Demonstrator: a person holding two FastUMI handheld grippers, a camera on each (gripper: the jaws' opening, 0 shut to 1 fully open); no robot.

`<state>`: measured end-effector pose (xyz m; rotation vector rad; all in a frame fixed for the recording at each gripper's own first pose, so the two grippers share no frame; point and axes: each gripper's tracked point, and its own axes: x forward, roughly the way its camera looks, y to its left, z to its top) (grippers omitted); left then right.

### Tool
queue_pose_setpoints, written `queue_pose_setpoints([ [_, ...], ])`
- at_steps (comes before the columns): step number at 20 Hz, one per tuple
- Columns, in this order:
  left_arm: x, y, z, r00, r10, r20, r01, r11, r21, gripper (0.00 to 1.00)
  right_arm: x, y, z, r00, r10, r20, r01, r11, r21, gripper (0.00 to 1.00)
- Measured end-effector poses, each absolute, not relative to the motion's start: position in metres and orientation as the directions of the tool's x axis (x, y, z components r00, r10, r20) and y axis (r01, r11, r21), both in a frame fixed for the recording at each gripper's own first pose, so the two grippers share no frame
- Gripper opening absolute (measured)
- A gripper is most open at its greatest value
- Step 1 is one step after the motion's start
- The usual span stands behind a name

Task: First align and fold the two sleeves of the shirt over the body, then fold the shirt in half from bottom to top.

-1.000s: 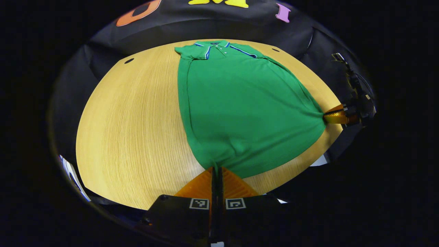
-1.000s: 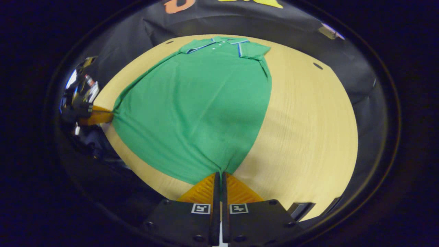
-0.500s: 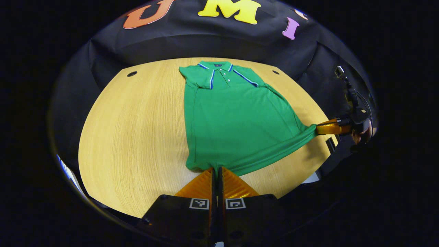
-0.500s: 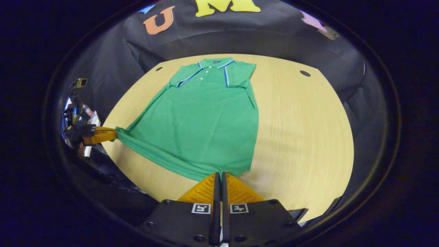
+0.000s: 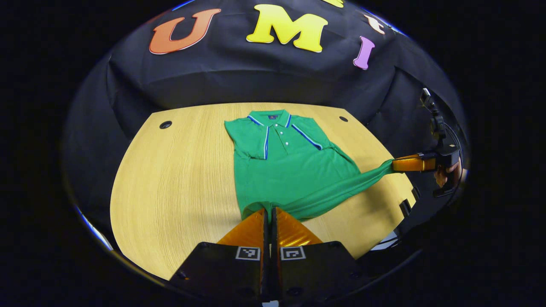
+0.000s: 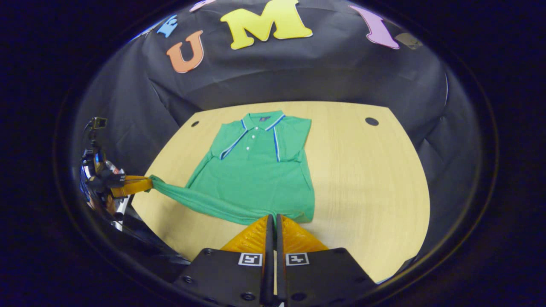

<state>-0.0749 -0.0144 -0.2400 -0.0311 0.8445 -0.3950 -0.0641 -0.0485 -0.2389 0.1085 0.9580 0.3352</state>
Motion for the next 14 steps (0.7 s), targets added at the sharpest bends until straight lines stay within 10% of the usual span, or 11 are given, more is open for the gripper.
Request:
queue_pose_setpoints([
  [14, 0.074, 0.008, -0.178, 0.738, -0.305, -0.602, 0.308, 0.946, -0.101, 0.04, 0.071, -0.033, -0.187, 0.625, 0.337, -0.704, -0.287, 0.938, 0.194, 0.05],
])
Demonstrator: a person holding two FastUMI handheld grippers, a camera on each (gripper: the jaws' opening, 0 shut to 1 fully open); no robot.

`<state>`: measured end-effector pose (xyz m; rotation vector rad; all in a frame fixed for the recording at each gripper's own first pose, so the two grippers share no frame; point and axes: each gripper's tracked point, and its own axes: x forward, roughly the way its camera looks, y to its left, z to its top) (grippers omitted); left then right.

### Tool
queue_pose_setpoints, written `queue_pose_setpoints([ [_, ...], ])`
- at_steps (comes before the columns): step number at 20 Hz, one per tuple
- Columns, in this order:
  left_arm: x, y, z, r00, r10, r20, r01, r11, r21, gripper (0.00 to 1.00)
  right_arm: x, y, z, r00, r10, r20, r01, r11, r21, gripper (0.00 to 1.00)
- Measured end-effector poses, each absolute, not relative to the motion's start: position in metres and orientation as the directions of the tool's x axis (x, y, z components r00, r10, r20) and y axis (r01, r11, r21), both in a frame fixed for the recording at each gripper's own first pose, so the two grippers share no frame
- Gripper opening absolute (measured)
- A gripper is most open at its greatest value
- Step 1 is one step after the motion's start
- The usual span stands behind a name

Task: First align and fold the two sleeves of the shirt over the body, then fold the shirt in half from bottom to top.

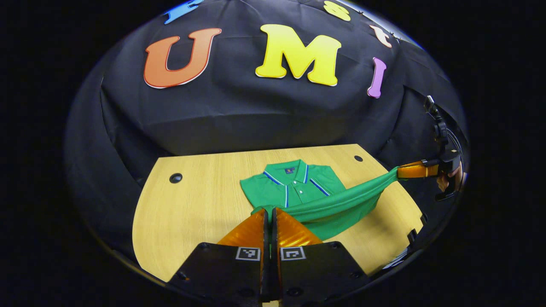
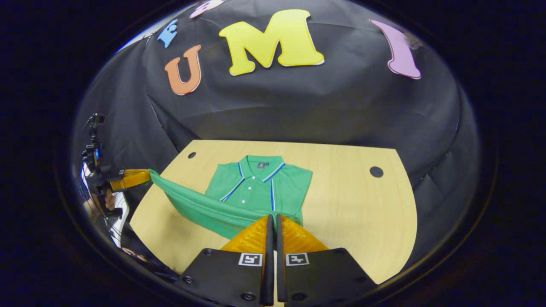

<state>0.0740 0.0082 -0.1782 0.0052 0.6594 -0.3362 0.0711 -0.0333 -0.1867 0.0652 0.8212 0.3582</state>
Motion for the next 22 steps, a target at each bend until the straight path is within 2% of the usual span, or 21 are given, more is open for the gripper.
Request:
queue_pose_setpoints([
  [4, 0.113, 0.011, -0.174, 0.761, -0.29, -0.58, 0.259, 0.956, -0.138, 0.03, 0.108, -0.021, -0.186, 0.643, 0.333, -0.69, -0.297, 0.938, 0.176, 0.07],
  [9, 0.152, 0.011, -0.188, 0.78, -0.274, -0.563, 0.245, 0.961, -0.129, 0.03, 0.159, -0.018, -0.19, 0.691, 0.292, -0.661, -0.276, 0.952, 0.132, 0.03],
  [10, 0.164, 0.008, -0.192, 0.785, -0.273, -0.556, 0.241, 0.962, -0.131, 0.03, 0.171, -0.019, -0.192, 0.706, 0.282, -0.649, -0.272, 0.955, 0.119, 0.05],
  [17, 0.224, -0.003, -0.239, 0.803, -0.224, -0.552, 0.203, 0.974, -0.099, 0.03, 0.236, -0.016, -0.246, 0.729, 0.258, -0.634, -0.213, 0.966, 0.147, 0.05],
  [22, 0.247, -0.004, -0.285, 0.801, -0.165, -0.575, 0.129, 0.986, -0.104, 0.03, 0.271, -0.005, -0.285, 0.746, 0.243, -0.62, -0.244, 0.966, 0.085, 0.05],
])
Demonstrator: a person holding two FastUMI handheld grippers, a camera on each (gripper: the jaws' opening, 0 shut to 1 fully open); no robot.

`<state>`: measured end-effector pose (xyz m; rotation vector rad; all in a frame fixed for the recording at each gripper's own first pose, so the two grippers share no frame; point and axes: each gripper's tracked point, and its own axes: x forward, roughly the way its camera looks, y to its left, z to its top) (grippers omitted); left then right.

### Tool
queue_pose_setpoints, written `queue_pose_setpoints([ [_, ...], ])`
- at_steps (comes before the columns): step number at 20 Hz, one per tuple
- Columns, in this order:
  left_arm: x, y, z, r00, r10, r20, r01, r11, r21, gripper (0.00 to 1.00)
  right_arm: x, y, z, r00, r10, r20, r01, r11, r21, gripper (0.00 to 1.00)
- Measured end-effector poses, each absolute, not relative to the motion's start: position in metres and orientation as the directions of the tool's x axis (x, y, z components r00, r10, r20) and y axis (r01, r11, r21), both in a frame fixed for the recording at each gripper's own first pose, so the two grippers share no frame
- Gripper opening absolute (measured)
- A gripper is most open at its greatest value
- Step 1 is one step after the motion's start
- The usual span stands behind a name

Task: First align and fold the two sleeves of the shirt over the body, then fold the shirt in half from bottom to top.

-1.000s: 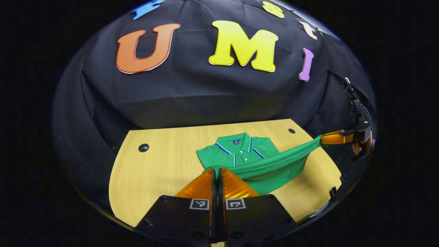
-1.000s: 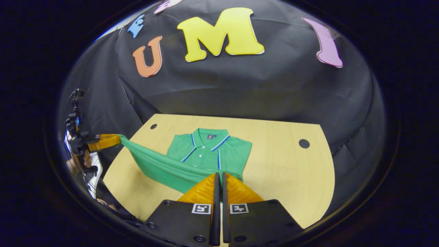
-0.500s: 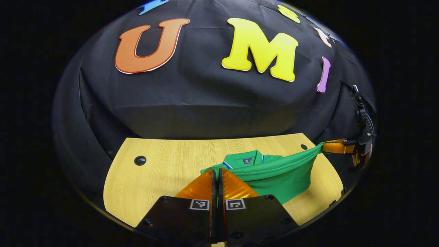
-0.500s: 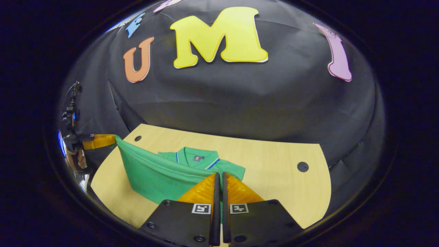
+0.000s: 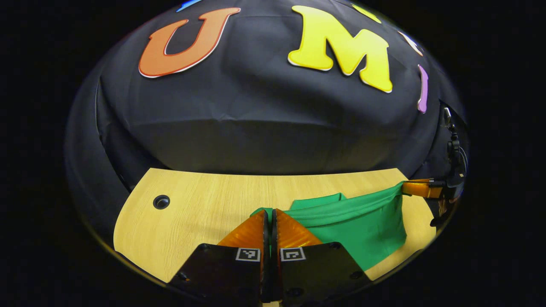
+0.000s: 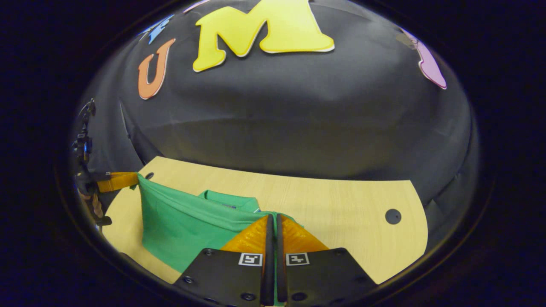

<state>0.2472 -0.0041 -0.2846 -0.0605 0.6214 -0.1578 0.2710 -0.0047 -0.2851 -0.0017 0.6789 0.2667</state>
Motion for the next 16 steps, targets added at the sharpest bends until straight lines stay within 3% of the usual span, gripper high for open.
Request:
queue_pose_setpoints([
  [4, 0.256, -0.004, -0.322, 0.784, -0.111, -0.611, 0.061, 0.993, -0.101, 0.04, 0.289, 0.001, -0.315, 0.749, 0.21, -0.628, -0.238, 0.97, 0.041, 0.05],
  [9, 0.277, -0.009, -0.328, 0.822, -0.085, -0.563, 0.044, 0.995, -0.086, 0.09, 0.3, -0.001, -0.336, 0.754, 0.173, -0.633, -0.219, 0.976, 0.006, 0.05],
  [10, 0.279, -0.011, -0.33, 0.828, -0.087, -0.554, 0.047, 0.995, -0.085, 0.1, 0.303, -0.004, -0.341, 0.755, 0.153, -0.638, -0.206, 0.978, -0.01, 0.12],
  [11, 0.282, -0.013, -0.332, 0.829, -0.083, -0.554, 0.048, 0.996, -0.077, 0.15, 0.303, -0.005, -0.344, 0.751, 0.137, -0.645, -0.194, 0.981, -0.017, 0.12],
  [12, 0.28, -0.014, -0.331, 0.827, -0.077, -0.558, 0.045, 0.996, -0.071, 0.23, 0.301, -0.005, -0.343, 0.75, 0.134, -0.648, -0.186, 0.983, -0.012, 0.19],
  [13, 0.277, -0.018, -0.328, 0.824, -0.078, -0.561, 0.042, 0.996, -0.077, 0.49, 0.3, -0.002, -0.339, 0.75, 0.138, -0.647, -0.183, 0.983, -0.002, 0.24],
  [15, 0.271, -0.019, -0.313, 0.836, -0.072, -0.544, 0.023, 0.995, -0.096, 1.0, 0.295, 0.002, -0.321, 0.773, 0.149, -0.617, -0.187, 0.982, 0.003, 0.59],
  [16, 0.268, -0.019, -0.304, 0.843, -0.07, -0.533, 0.015, 0.994, -0.107, 0.93, 0.292, 0.002, -0.31, 0.79, 0.141, -0.597, -0.186, 0.982, -0.013, 0.76],
])
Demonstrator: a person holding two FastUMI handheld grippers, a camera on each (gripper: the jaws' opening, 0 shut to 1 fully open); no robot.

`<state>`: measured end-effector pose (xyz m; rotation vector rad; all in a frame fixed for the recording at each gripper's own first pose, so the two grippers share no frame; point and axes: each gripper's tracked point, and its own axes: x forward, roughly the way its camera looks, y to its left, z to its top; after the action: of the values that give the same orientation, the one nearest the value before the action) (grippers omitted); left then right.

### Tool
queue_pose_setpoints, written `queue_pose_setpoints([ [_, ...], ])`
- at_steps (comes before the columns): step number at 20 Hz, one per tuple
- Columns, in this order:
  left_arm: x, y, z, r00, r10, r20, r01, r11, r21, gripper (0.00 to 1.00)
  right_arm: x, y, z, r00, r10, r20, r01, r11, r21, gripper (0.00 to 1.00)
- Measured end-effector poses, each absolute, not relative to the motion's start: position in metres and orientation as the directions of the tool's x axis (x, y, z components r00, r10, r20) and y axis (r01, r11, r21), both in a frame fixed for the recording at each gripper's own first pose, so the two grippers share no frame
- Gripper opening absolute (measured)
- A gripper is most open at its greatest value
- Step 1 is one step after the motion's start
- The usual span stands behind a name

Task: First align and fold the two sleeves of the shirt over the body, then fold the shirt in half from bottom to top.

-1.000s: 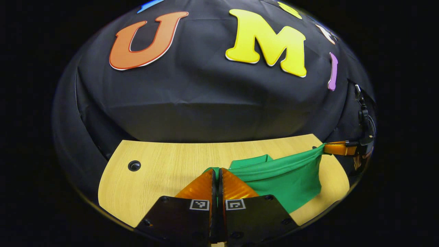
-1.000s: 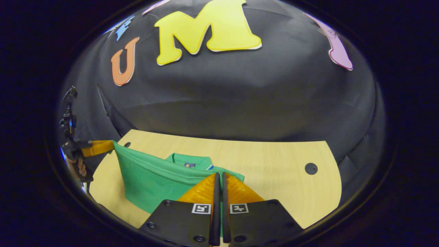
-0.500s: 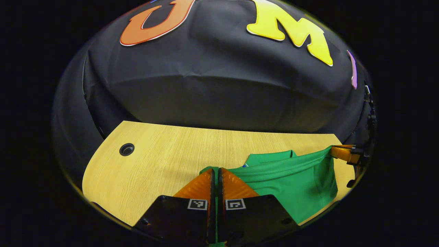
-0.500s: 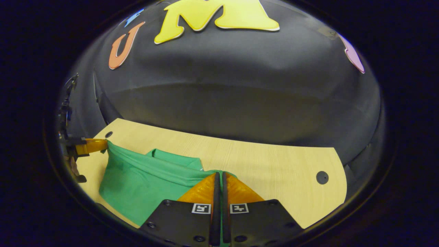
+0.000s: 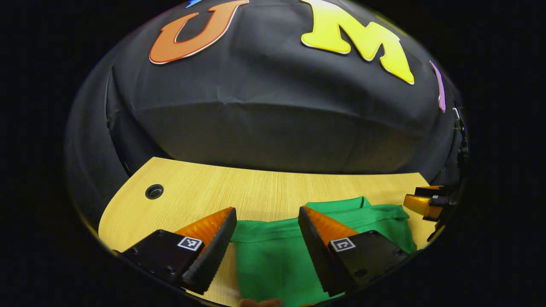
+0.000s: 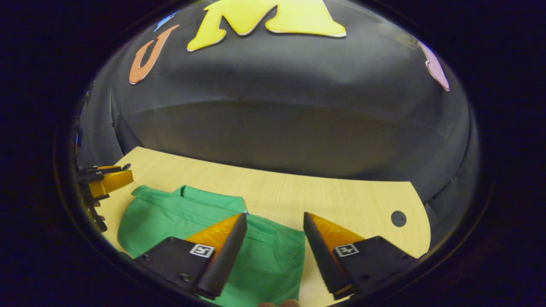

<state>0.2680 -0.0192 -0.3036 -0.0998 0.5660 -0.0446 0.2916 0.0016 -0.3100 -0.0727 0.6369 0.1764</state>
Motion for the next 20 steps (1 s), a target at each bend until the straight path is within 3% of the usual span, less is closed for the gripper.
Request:
queue_pose_setpoints([
  [1, 0.264, -0.019, -0.293, 0.85, -0.066, -0.523, 0.009, 0.994, -0.112, 0.95, 0.288, 0.001, -0.3, 0.806, 0.13, -0.577, -0.177, 0.984, -0.026, 0.94],
  [2, 0.259, -0.019, -0.283, 0.856, -0.068, -0.513, 0.01, 0.993, -0.115, 0.96, 0.282, 0.002, -0.287, 0.818, 0.132, -0.56, -0.178, 0.984, -0.027, 0.95],
  [6, 0.231, -0.017, -0.222, 0.898, -0.067, -0.436, 0.023, 0.994, -0.107, 0.96, 0.25, 0.008, -0.229, 0.869, 0.142, -0.475, -0.168, 0.986, -0.013, 0.95],
  [7, 0.222, -0.017, -0.202, 0.908, -0.068, -0.413, 0.026, 0.994, -0.105, 1.0, 0.238, 0.008, -0.211, 0.882, 0.141, -0.449, -0.16, 0.987, -0.005, 0.95],
  [15, 0.112, -0.037, -0.031, 0.982, -0.091, -0.168, 0.082, 0.995, -0.055, 0.97, 0.119, 0.003, -0.061, 0.969, 0.078, -0.233, -0.076, 0.997, 0.019, 0.96],
  [20, 0.04, -0.036, 0.018, 0.992, -0.083, -0.092, 0.075, 0.993, -0.085, 0.96, 0.051, 0.008, 0.007, 0.995, 0.046, -0.09, -0.047, 0.999, -0.007, 0.95],
])
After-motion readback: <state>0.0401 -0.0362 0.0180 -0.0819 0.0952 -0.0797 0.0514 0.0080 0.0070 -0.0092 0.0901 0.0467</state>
